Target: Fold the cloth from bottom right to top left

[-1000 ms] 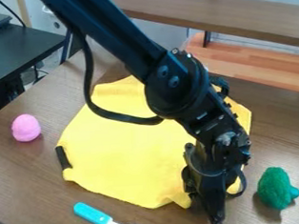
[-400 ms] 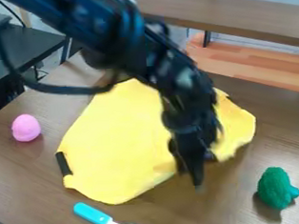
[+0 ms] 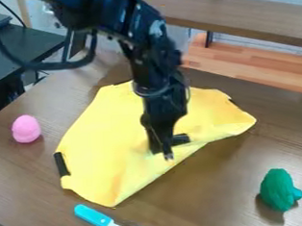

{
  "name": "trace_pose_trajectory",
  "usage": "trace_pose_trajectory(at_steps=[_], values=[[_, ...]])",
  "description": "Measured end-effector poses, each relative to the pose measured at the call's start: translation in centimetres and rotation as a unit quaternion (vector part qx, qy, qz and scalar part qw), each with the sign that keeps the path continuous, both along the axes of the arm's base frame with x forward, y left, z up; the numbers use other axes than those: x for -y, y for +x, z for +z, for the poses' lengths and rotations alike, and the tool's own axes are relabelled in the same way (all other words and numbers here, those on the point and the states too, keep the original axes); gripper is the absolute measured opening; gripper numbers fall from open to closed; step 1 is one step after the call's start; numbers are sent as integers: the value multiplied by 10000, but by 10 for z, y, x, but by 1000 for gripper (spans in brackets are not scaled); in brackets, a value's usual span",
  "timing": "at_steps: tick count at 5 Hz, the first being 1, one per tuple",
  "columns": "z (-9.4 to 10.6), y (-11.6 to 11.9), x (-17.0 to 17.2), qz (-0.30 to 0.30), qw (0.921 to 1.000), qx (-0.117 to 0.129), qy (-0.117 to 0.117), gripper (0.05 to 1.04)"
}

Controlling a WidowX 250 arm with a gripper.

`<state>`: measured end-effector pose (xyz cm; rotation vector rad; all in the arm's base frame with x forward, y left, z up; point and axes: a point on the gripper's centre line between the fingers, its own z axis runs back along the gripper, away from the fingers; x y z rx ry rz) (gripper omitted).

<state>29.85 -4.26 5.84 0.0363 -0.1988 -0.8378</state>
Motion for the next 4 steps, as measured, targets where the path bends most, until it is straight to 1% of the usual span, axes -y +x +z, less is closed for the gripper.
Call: trace_pose_trajectory(at_steps=[1, 2, 3, 4], values=[[-4, 8, -21, -150, 9985, -517, -121, 59], [-3, 23, -39, -301, 9974, -591, -290, 59], [-10, 41, -61, -587, 9963, -552, -299, 59], [-15, 60, -78, -480, 9968, -487, -418, 59]])
